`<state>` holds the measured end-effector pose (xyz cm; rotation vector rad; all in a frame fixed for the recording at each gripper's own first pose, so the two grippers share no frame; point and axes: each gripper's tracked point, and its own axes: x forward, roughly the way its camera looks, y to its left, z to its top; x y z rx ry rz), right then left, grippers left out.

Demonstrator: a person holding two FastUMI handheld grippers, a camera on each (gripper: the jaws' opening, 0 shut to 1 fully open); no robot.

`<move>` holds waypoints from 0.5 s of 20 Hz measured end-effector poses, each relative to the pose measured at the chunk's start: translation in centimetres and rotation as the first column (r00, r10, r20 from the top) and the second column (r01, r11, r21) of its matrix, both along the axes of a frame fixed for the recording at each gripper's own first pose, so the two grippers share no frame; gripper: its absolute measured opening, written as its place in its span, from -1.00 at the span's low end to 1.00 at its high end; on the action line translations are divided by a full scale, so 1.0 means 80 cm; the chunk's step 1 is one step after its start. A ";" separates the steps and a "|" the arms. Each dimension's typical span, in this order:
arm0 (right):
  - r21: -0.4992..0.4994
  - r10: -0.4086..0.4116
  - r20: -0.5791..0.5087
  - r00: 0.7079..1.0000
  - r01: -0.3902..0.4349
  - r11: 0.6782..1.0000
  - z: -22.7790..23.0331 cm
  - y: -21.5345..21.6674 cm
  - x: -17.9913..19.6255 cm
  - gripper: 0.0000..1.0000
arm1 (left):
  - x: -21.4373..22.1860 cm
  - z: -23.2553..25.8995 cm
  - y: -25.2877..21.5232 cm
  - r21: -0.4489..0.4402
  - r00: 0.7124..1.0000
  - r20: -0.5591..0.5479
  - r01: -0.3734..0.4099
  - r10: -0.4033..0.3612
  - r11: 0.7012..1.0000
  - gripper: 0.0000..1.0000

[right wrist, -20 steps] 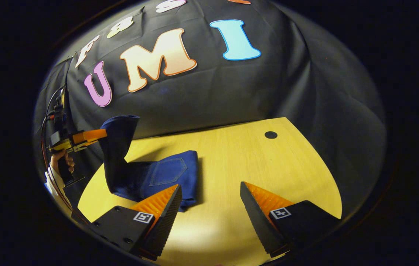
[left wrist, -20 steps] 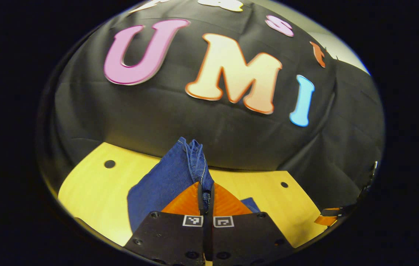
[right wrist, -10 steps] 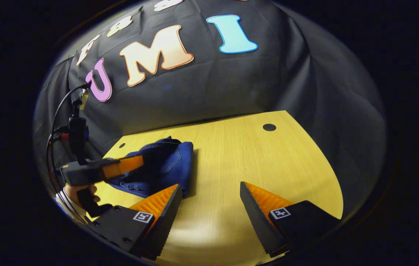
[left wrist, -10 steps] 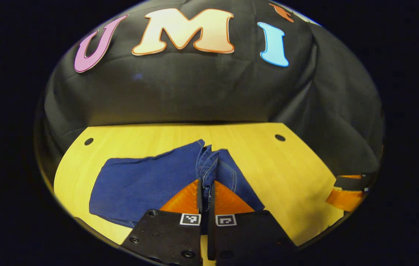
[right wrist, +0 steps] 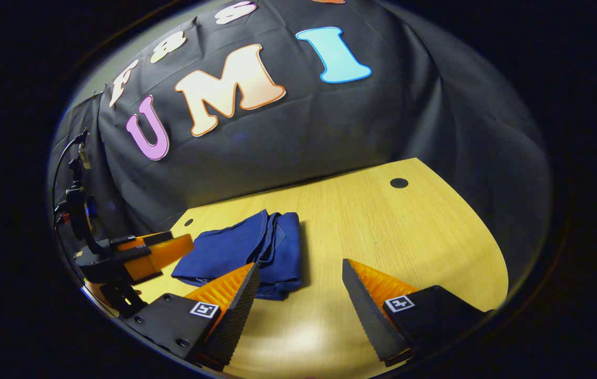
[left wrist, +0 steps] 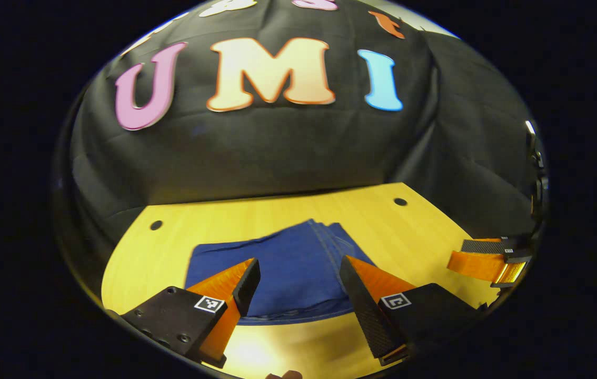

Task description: Grasp the waist and the cuffs of the jeans and fold them to make the two legs overlap; first hold the waist and fold one-third of the jeans toward the cuffs, then hold the cuffs and fold the remaining one-third in the same direction to finish folding.

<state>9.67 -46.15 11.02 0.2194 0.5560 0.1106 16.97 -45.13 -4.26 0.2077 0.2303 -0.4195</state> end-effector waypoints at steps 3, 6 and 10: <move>0.006 -0.033 0.058 0.998 0.033 0.999 0.033 0.030 -0.004 0.97 | 0.004 0.020 0.074 -0.028 0.998 0.019 -0.058 0.058 0.998 0.83; -0.005 -0.085 0.128 0.988 0.086 0.996 0.071 0.051 -0.012 0.87 | 0.002 0.029 0.135 -0.049 0.997 0.004 -0.075 0.076 0.996 0.77; -0.014 -0.122 0.195 0.973 0.128 0.992 0.110 0.075 -0.027 0.97 | 0.004 0.029 0.201 -0.097 0.994 -0.015 -0.105 0.104 0.990 0.82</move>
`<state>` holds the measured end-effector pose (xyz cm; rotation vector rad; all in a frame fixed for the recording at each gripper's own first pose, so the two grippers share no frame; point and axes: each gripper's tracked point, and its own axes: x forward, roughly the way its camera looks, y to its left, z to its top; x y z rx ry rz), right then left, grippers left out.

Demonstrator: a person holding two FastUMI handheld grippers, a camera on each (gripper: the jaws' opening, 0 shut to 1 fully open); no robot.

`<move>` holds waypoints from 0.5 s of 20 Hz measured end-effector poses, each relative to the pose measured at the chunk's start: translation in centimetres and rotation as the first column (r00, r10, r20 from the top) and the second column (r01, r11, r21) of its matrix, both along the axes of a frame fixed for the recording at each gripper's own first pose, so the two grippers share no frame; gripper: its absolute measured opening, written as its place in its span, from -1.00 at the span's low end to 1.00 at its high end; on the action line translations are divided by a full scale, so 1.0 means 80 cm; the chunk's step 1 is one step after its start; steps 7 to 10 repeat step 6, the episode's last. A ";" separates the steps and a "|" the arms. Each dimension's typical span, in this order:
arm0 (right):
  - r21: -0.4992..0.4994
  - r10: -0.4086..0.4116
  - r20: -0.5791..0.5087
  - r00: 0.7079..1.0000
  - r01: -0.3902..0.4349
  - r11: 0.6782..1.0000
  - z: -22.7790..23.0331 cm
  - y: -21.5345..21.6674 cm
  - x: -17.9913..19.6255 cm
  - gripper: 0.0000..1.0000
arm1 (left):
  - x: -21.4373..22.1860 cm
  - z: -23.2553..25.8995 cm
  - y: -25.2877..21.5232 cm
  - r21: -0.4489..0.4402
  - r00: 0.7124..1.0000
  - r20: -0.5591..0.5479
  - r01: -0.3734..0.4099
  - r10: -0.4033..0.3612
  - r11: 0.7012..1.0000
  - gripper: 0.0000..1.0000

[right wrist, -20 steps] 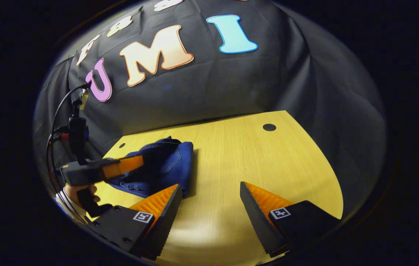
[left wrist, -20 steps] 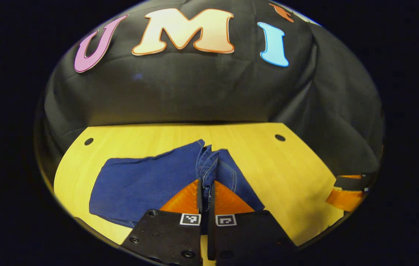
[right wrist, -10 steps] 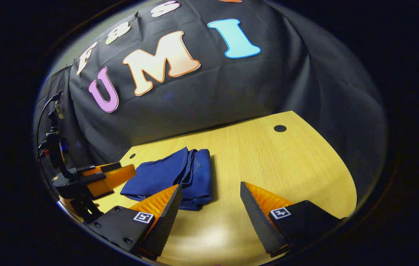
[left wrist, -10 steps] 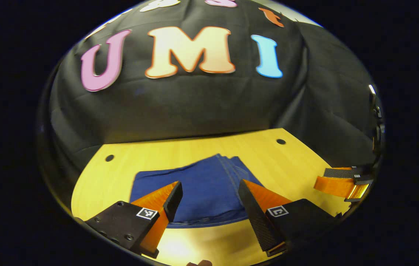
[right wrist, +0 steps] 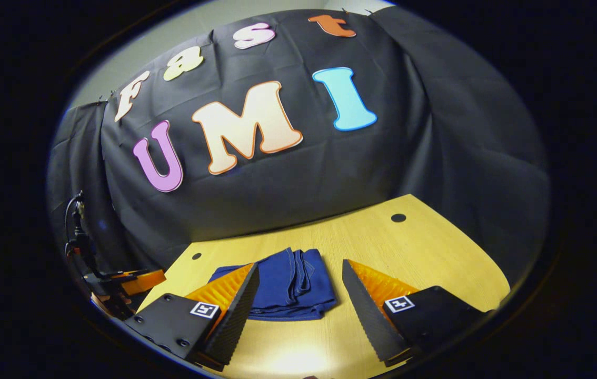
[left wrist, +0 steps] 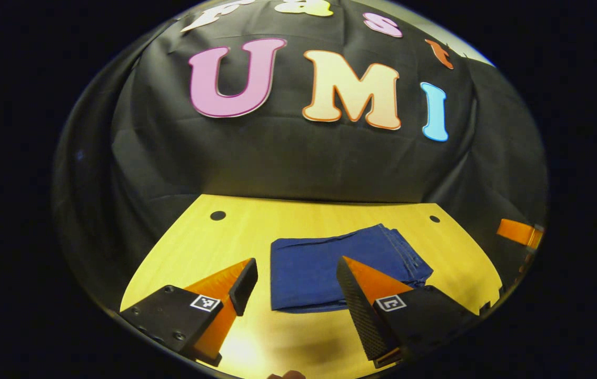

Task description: Grasp the waist and the cuffs of the jeans and fold them to make the two legs overlap; first hold the waist and fold one-third of the jeans toward the cuffs, then hold the cuffs and fold the remaining one-third in the same direction to finish folding.

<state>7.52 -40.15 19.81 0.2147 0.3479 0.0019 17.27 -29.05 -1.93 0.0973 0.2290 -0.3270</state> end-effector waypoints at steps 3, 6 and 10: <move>-0.044 -0.019 0.009 1.000 0.019 0.999 0.009 0.010 -0.015 0.96 | 0.009 -0.007 0.023 -0.046 1.000 -0.023 -0.007 0.006 0.999 0.84; -0.062 -0.035 0.010 0.999 0.035 0.997 0.012 0.016 -0.026 0.96 | 0.012 -0.014 0.035 -0.057 0.999 -0.039 0.001 -0.003 0.998 0.85; -0.062 -0.035 0.010 0.999 0.035 0.997 0.012 0.016 -0.026 0.96 | 0.012 -0.014 0.035 -0.057 0.999 -0.039 0.001 -0.003 0.998 0.85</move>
